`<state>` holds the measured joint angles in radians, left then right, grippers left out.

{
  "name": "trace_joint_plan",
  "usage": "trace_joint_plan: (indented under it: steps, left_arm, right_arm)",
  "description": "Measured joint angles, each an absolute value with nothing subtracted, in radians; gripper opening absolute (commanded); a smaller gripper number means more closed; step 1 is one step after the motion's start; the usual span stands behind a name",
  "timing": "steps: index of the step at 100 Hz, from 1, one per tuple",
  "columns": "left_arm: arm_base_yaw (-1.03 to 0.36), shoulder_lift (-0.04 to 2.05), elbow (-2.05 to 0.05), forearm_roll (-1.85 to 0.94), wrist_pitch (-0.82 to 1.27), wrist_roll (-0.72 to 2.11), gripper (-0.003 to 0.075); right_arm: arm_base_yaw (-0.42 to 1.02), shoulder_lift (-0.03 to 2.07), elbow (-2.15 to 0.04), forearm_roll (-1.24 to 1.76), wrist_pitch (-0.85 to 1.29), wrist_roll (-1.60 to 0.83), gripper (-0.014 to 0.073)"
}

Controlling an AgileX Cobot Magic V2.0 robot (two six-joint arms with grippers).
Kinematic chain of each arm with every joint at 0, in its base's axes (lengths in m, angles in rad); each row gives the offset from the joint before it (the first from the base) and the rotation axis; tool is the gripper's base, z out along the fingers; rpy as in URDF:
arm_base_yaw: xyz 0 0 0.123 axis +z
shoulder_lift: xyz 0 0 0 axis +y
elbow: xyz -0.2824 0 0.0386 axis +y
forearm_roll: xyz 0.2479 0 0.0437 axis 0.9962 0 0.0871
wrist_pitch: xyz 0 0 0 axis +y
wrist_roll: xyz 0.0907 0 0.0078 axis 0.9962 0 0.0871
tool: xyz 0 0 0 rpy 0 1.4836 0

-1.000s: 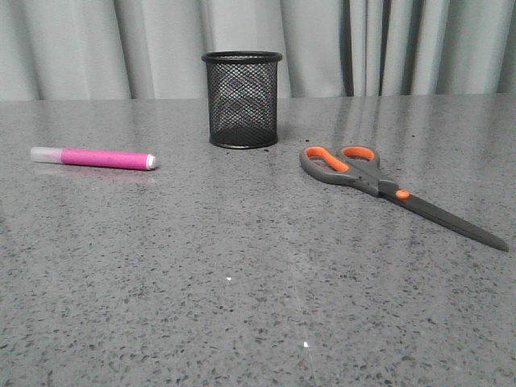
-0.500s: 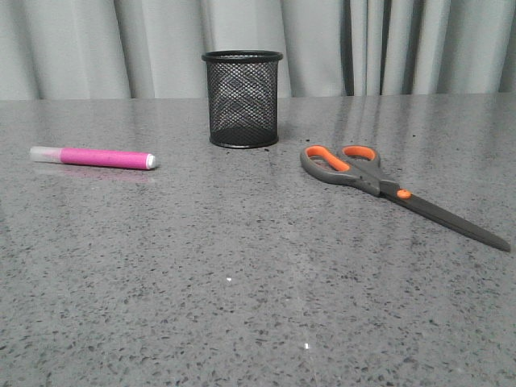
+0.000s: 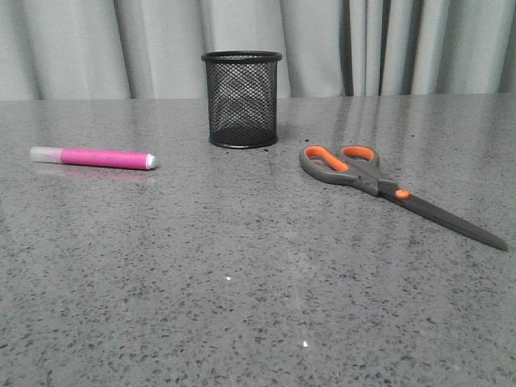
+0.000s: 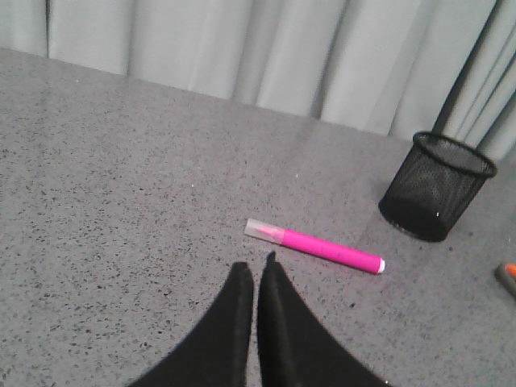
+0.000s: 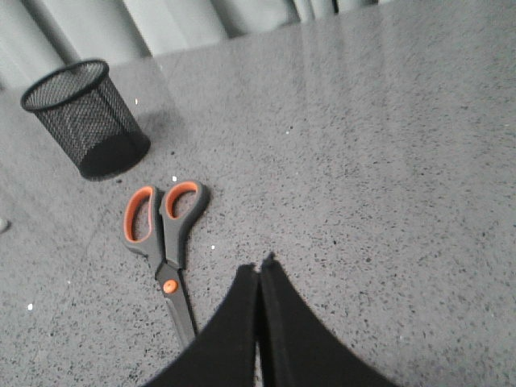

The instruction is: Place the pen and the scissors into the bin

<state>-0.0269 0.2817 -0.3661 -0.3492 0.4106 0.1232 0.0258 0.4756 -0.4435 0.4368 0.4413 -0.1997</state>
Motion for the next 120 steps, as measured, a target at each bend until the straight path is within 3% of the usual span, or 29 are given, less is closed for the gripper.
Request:
trace_joint_plan:
  steps: [15,22,29,41,53,60,98,120]
  left_arm:
    - [-0.027,0.427,-0.477,-0.338,0.503,0.189,-0.0018]
    - [-0.027,0.482,-0.507,-0.338,0.522,0.197,-0.0016]
    - [-0.027,0.525,-0.527,-0.349,0.532,0.201,0.0006]
    - [-0.027,0.580,-0.548,-0.388,0.539,0.236,0.0142]
    - [-0.027,0.627,-0.569,-0.469,0.539,0.322,0.0371]
    - [-0.027,0.658,-0.583,-0.528,0.539,0.388,0.0446]
    - [-0.027,0.974,-0.808,-0.739,0.685,0.893,0.0358]
    - [-0.027,1.230,-0.990,-0.745,0.848,1.285,0.0356]
  right_arm:
    - [0.026,0.636,-0.561,0.431,0.509,-0.250,-0.0029]
    - [0.026,0.683,-0.592,0.431,0.527,-0.269,0.0042]
    - [0.026,0.714,-0.610,0.431,0.533,-0.279,0.0168]
    - [0.026,0.747,-0.627,0.427,0.535,-0.283,0.0409]
    - [0.026,0.755,-0.636,0.427,0.539,-0.284,0.0442]
    - [0.026,0.755,-0.637,0.427,0.541,-0.284,0.0442]
    - [0.026,0.755,-0.637,0.427,0.555,-0.289,0.0442]
    - [0.026,0.755,-0.637,0.425,0.559,-0.297,0.0442]
